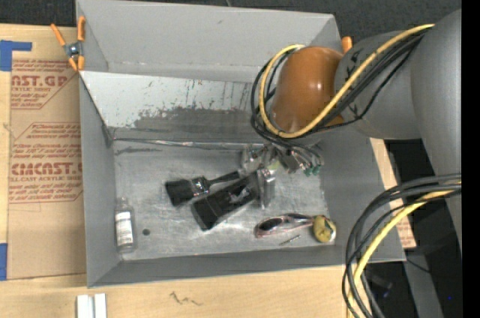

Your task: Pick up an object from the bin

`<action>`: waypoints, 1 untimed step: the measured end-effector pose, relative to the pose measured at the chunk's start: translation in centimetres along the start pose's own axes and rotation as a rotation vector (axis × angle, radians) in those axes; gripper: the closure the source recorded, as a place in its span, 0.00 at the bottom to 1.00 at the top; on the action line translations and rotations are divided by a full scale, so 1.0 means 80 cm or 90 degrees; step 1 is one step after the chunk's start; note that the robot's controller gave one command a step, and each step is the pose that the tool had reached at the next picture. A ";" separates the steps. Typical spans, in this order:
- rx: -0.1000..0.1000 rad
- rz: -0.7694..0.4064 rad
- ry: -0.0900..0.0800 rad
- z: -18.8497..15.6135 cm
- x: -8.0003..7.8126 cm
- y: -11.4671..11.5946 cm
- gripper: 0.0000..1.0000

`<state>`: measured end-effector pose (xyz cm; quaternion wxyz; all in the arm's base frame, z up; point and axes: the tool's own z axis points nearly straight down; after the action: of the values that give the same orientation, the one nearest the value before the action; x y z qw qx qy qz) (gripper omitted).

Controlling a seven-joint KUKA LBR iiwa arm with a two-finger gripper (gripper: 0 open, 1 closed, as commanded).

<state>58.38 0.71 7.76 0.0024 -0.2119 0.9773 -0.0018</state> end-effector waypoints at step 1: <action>-0.002 0.000 0.002 -0.006 0.002 0.002 1.00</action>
Offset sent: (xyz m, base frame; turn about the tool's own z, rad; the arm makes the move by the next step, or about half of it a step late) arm 0.0000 0.0000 0.0262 0.0000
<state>58.18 0.76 8.25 0.0004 -0.2119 0.9773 -0.0006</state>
